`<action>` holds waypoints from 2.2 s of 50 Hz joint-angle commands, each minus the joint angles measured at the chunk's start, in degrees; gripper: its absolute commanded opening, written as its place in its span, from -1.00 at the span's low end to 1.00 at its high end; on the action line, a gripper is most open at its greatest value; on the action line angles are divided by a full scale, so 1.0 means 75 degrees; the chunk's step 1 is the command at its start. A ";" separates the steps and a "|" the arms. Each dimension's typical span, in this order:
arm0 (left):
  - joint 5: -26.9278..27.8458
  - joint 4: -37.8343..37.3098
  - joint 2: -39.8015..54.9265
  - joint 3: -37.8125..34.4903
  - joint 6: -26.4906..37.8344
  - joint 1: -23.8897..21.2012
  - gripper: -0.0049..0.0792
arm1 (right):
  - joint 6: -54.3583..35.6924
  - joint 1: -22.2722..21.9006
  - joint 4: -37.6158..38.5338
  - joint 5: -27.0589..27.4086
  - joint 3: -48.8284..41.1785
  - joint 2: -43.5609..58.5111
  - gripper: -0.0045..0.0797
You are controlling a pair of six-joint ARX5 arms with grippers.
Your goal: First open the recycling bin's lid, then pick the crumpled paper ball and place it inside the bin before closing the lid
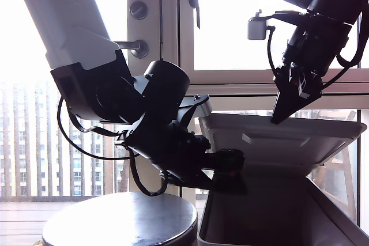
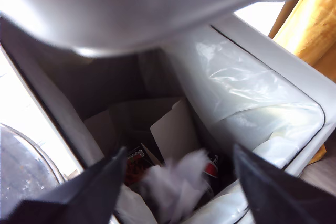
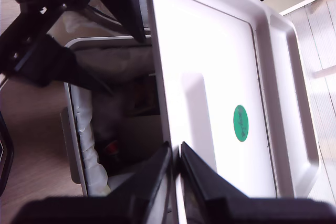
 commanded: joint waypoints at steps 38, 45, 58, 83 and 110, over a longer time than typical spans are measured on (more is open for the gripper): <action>-0.0189 -0.3733 -0.1145 0.0020 0.1253 0.1737 -0.27 | 0.0134 -0.0210 0.0154 0.0000 -0.0055 -0.0073 -0.92; 0.0000 -0.4908 -0.1635 0.0020 0.1256 0.2439 -0.94 | 0.0131 -0.0245 0.0073 -0.0184 -0.0055 -0.0073 -0.92; 0.1303 -0.5622 -0.2838 0.0020 0.1247 0.3378 -0.94 | -0.0399 -0.0303 -0.0863 -0.0746 -0.0058 0.0061 -0.92; 0.2098 -0.5604 -0.3987 0.0020 0.1169 0.3593 -0.94 | -0.0755 -0.0227 -0.1157 -0.1005 -0.0061 0.1609 -0.92; 0.2107 -0.5616 -0.3987 0.0020 0.1201 0.3593 -0.94 | 0.0367 -0.0201 -0.1137 -0.0912 -0.0055 0.1894 -0.53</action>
